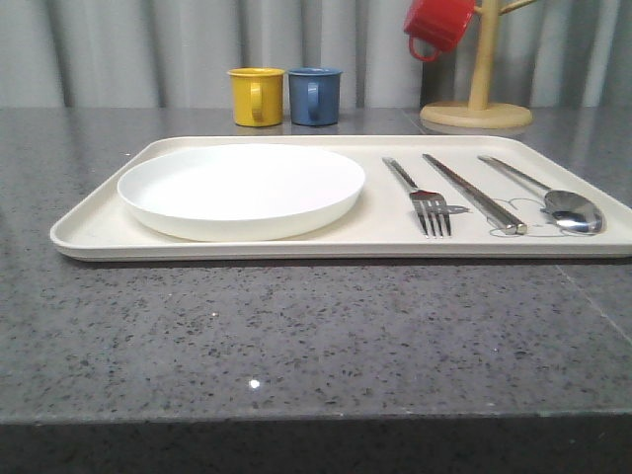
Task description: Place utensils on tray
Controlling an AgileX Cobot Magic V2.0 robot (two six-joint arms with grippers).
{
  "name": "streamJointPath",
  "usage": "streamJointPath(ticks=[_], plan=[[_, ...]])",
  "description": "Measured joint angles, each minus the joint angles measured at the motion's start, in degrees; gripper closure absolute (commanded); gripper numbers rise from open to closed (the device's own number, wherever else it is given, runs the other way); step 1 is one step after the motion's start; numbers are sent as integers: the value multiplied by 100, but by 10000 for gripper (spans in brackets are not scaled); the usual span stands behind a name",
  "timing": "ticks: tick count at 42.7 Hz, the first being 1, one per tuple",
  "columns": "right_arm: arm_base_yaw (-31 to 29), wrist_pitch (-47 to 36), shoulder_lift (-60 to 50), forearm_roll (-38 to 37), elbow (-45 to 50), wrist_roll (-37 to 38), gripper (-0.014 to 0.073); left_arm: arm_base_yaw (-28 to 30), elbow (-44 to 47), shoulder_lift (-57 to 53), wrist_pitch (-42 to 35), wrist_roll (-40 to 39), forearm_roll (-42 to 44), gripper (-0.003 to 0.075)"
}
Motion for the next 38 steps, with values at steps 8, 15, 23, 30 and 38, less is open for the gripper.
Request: streamJointPath(ticks=[8,15,23,30,38], plan=[[0,-22,0,-13,0,0,660,0,0,0,0,0,0,741],[0,-170,0,-331,0,329,660,0,0,0,0,0,0,741],[0,-221,0,-423,0,431,660,0,0,0,0,0,0,741],[0,-256,0,-449,0,458,660,0,0,0,0,0,0,741],[0,-296,0,-449,0,458,660,0,0,0,0,0,0,741]])
